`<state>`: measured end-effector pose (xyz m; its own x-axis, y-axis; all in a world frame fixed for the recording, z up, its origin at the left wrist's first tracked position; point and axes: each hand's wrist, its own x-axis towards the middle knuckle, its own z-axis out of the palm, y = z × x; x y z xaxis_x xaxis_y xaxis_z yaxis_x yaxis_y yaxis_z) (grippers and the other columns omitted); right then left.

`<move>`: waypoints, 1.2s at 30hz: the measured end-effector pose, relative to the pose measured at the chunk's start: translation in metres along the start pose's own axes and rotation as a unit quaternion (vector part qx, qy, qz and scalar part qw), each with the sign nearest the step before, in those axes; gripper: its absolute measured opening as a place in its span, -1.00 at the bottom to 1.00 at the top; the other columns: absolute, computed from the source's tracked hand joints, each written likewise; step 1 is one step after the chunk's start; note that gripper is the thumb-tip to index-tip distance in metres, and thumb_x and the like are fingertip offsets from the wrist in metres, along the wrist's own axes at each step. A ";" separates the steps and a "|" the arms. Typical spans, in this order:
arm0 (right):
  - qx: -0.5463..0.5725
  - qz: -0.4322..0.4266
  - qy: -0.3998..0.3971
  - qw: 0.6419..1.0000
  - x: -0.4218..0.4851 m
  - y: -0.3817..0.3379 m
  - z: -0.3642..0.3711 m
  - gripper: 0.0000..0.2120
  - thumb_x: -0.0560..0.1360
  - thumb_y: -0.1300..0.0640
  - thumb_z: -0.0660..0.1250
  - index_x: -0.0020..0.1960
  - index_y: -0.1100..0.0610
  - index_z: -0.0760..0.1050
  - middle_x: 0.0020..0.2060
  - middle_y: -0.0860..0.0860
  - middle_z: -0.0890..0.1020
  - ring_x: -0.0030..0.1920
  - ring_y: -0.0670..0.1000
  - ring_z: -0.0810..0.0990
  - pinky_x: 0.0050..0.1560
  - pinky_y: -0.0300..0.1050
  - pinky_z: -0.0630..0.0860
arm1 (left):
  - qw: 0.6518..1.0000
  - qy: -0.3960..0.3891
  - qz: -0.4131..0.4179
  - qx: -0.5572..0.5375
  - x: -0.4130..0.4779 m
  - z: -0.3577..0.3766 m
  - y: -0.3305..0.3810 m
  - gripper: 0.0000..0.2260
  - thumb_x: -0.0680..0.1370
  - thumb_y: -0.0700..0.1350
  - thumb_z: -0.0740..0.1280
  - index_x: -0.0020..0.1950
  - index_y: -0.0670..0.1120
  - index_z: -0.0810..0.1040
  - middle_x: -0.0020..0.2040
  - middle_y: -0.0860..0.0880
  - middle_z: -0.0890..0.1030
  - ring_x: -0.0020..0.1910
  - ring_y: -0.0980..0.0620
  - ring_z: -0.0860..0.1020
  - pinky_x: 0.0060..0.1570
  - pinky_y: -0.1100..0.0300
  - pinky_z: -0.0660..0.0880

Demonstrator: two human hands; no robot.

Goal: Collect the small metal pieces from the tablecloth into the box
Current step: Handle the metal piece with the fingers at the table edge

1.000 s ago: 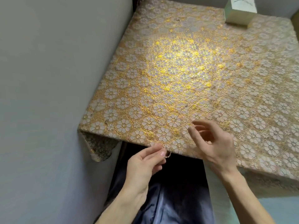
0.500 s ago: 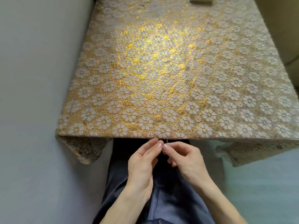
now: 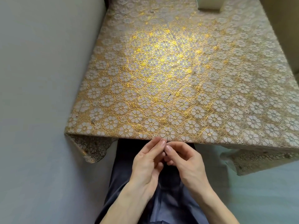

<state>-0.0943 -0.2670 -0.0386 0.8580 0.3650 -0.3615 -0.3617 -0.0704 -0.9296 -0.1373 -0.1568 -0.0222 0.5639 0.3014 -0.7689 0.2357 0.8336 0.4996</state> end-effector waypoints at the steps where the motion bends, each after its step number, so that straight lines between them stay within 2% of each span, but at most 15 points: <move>1: -0.004 -0.003 0.005 1.000 0.000 0.001 0.000 -0.93 0.53 0.19 0.44 -0.03 0.16 0.67 -0.17 0.08 0.73 -0.22 -0.03 0.68 -0.20 -0.22 0.57 | 1.000 0.001 -0.001 0.018 0.001 -0.001 0.000 -0.80 0.45 -0.22 0.50 0.06 -0.06 0.68 -0.02 -0.03 0.73 -0.42 0.18 0.48 -0.43 0.35 0.35; 4: -0.008 -0.005 0.019 1.000 0.000 0.003 0.000 -0.94 0.55 0.22 0.41 -0.02 0.21 0.63 -0.19 0.08 0.71 -0.24 -0.02 0.66 -0.22 -0.20 0.56 | 0.999 0.001 0.004 0.052 0.002 -0.003 0.002 -0.77 0.43 -0.19 0.51 0.07 -0.05 0.69 0.04 -0.02 0.73 -0.49 0.19 0.31 -0.50 0.37 0.21; 7: -0.017 -0.020 0.028 0.999 0.002 0.004 0.002 -0.97 0.58 0.23 0.38 -0.04 0.17 0.59 -0.19 0.08 0.70 -0.27 -0.01 0.65 -0.22 -0.17 0.56 | 0.996 0.004 0.019 0.083 0.002 -0.005 0.002 -0.79 0.43 -0.17 0.53 0.05 -0.04 0.71 0.03 -0.04 0.74 -0.48 0.18 0.28 -0.48 0.34 0.20; 10: -0.079 -0.051 0.041 0.995 0.003 0.002 0.003 -0.89 0.59 0.17 0.38 -0.07 -0.01 0.58 -0.20 0.03 0.70 -0.28 -0.07 0.61 -0.17 -0.12 0.57 | 0.990 0.010 0.066 0.127 -0.004 -0.004 0.007 -0.84 0.45 -0.20 0.52 0.01 -0.06 0.72 -0.08 -0.02 0.74 -0.44 0.23 0.48 -0.39 0.33 0.35; 12: -0.119 -0.070 0.049 0.989 0.008 -0.001 -0.001 -0.83 0.59 0.14 0.37 -0.08 -0.12 0.56 -0.21 -0.01 0.69 -0.25 -0.08 0.61 -0.11 -0.03 0.58 | 0.981 -0.005 0.116 0.154 -0.009 -0.007 0.019 -0.84 0.48 -0.27 0.49 0.03 -0.10 0.70 -0.08 -0.03 0.75 -0.28 0.25 0.63 -0.35 0.43 0.43; 14: -0.169 -0.085 0.054 0.981 0.017 -0.009 -0.008 -0.83 0.58 0.11 0.36 -0.09 -0.16 0.55 -0.23 -0.06 0.68 -0.25 -0.09 0.61 -0.06 0.03 0.58 | 0.946 0.009 0.194 0.261 -0.007 -0.020 0.036 -0.85 0.50 -0.22 0.49 0.02 -0.01 0.71 -0.08 0.07 0.75 -0.13 0.22 0.66 -0.22 0.42 0.47; 16: -0.207 -0.093 0.042 0.973 0.028 -0.018 -0.016 -0.87 0.57 0.08 0.36 -0.10 -0.15 0.55 -0.25 -0.07 0.67 -0.24 -0.06 0.63 -0.05 0.05 0.58 | 0.877 0.088 0.283 0.377 -0.001 -0.040 0.057 -0.89 0.50 -0.06 0.50 -0.01 0.13 0.70 -0.11 0.21 0.72 -0.13 0.20 0.64 -0.14 0.38 0.48; 19: -0.250 -0.103 0.037 0.962 0.042 -0.032 -0.022 -0.91 0.57 0.04 0.36 -0.12 -0.08 0.56 -0.24 -0.12 0.68 -0.17 0.00 0.67 -0.09 0.01 0.57 | 0.760 0.221 0.387 0.473 0.006 -0.068 0.095 -0.84 0.50 0.11 0.46 0.07 0.21 0.65 -0.03 0.25 0.63 -0.25 0.19 0.56 -0.21 0.35 0.47; 21: -0.273 -0.126 0.036 0.953 0.050 -0.041 -0.020 -0.90 0.58 0.04 0.35 -0.11 -0.08 0.56 -0.24 -0.14 0.67 -0.17 -0.05 0.66 -0.13 -0.06 0.53 | 0.706 0.279 0.399 0.514 0.014 -0.082 0.116 -0.72 0.50 0.17 0.43 0.19 0.21 0.60 0.08 0.21 0.53 -0.18 0.17 0.53 -0.16 0.24 0.44; 24: -0.295 -0.139 0.024 0.945 0.062 -0.048 -0.011 -0.90 0.60 0.06 0.33 -0.09 -0.07 0.58 -0.25 -0.09 0.67 -0.18 -0.08 0.63 -0.20 -0.12 0.48 | 0.666 0.323 0.347 0.576 0.029 -0.094 0.135 -0.57 0.51 0.30 0.36 0.32 0.16 0.58 0.18 0.10 0.50 0.04 0.01 0.57 0.00 0.09 0.53; 27: -0.325 -0.141 0.029 0.935 0.070 -0.042 -0.006 -0.91 0.60 0.05 0.33 -0.08 -0.09 0.55 -0.23 -0.11 0.66 -0.18 -0.07 0.64 -0.23 -0.14 0.46 | 0.655 0.324 0.318 0.604 0.030 -0.091 0.140 -0.60 0.55 0.28 0.32 0.32 0.15 0.60 0.21 0.13 0.52 0.13 0.01 0.57 0.02 0.10 0.54; 30: -0.306 -0.144 0.060 0.939 0.072 -0.040 -0.007 -0.88 0.59 0.04 0.34 -0.11 -0.13 0.52 -0.23 -0.10 0.66 -0.17 -0.04 0.64 -0.25 -0.16 0.45 | 0.630 0.343 0.332 0.613 0.029 -0.085 0.137 -0.71 0.59 0.22 0.30 0.17 0.14 0.68 0.10 0.16 0.56 0.02 0.02 0.58 -0.16 0.17 0.44; 32: -0.298 -0.148 0.075 0.940 0.072 -0.039 -0.007 -0.90 0.58 0.01 0.34 -0.11 -0.13 0.53 -0.24 -0.09 0.67 -0.18 -0.01 0.66 -0.26 -0.15 0.46 | 0.610 0.354 0.344 0.619 0.029 -0.083 0.133 -0.75 0.61 0.19 0.29 0.11 0.12 0.68 0.05 0.15 0.57 -0.03 -0.01 0.59 -0.21 0.17 0.42; 34: -0.283 -0.148 0.087 0.944 0.072 -0.037 -0.006 -0.92 0.57 -0.06 0.32 -0.09 -0.15 0.56 -0.26 -0.10 0.70 -0.21 -0.02 0.69 -0.25 -0.06 0.55 | 0.598 0.359 0.355 0.623 0.032 -0.084 0.130 -0.78 0.61 0.17 0.30 0.07 0.11 0.67 0.05 0.12 0.58 -0.06 -0.06 0.62 -0.23 0.16 0.42; 36: -0.242 -0.140 0.093 0.956 0.072 -0.034 -0.005 -0.88 0.54 -0.15 0.29 -0.01 -0.16 0.57 -0.20 -0.14 0.72 -0.24 -0.04 0.71 -0.12 0.08 0.63 | 0.594 0.353 0.367 0.623 0.033 -0.089 0.128 -0.81 0.61 0.15 0.31 0.04 0.12 0.66 0.03 0.11 0.59 -0.09 -0.10 0.63 -0.24 0.13 0.45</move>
<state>-0.0180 -0.2433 -0.0338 0.9626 0.2644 -0.0585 0.0638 -0.4317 -0.8998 -0.1587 0.0009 -0.0186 0.5082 0.8572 0.0832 0.7818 -0.4997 0.3728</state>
